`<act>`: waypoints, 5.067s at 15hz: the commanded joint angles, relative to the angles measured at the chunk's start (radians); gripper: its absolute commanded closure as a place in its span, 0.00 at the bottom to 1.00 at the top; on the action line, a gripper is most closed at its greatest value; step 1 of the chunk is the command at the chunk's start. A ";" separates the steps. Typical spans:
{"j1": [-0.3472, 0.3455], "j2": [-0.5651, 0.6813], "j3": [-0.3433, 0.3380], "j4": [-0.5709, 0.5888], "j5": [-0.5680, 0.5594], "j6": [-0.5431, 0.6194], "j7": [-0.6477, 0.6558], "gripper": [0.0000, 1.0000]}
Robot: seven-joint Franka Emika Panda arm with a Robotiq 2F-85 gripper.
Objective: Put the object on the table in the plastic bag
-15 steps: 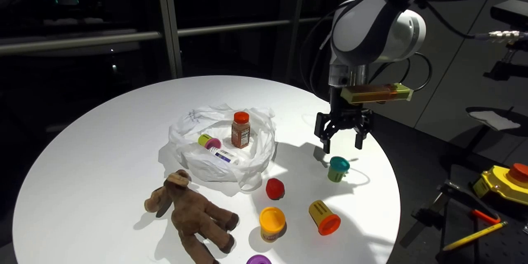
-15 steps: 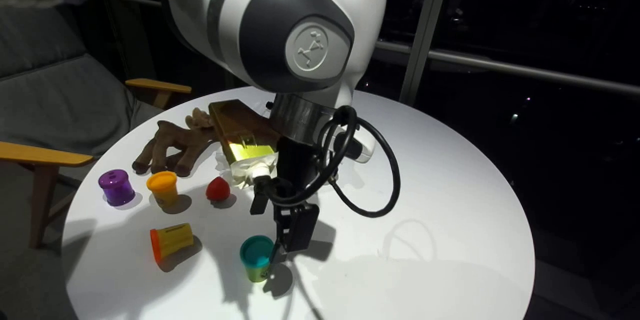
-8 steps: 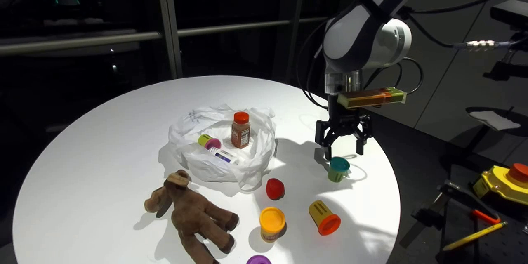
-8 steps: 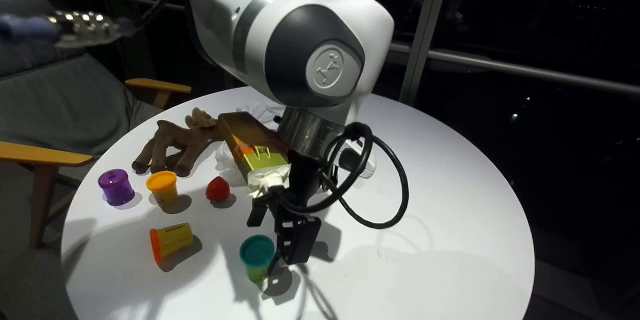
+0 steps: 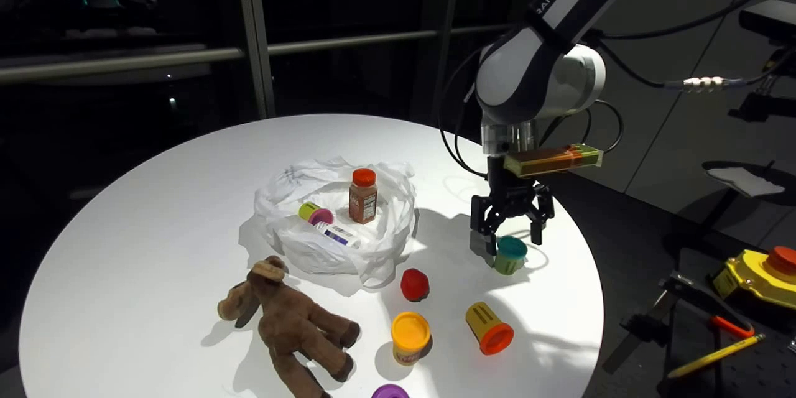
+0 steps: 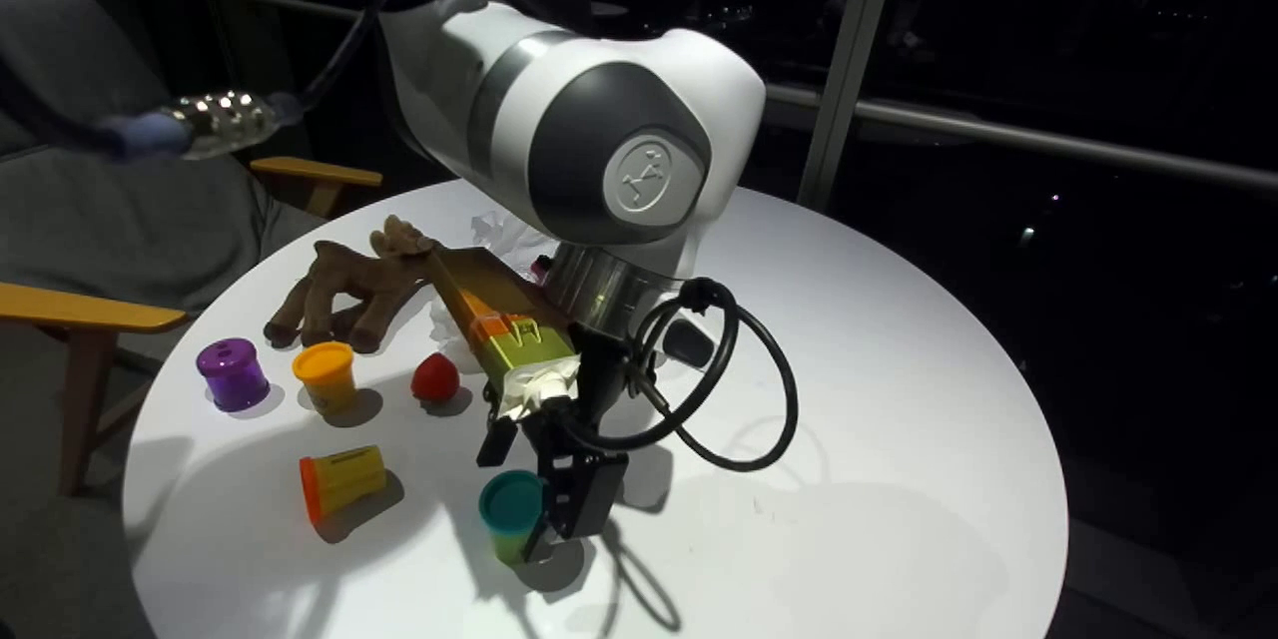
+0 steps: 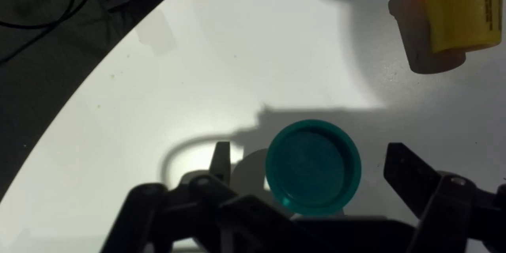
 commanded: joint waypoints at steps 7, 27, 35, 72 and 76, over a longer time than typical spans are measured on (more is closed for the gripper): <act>-0.003 -0.026 0.014 -0.023 0.011 0.083 -0.022 0.72; 0.174 0.143 0.077 0.508 -0.044 -0.035 0.111 0.72; 0.166 0.333 0.060 0.675 -0.066 -0.051 0.094 0.22; 0.065 -0.162 0.206 -0.259 0.154 0.253 -0.286 0.00; 0.058 -0.126 0.239 -0.257 0.177 0.294 -0.278 0.00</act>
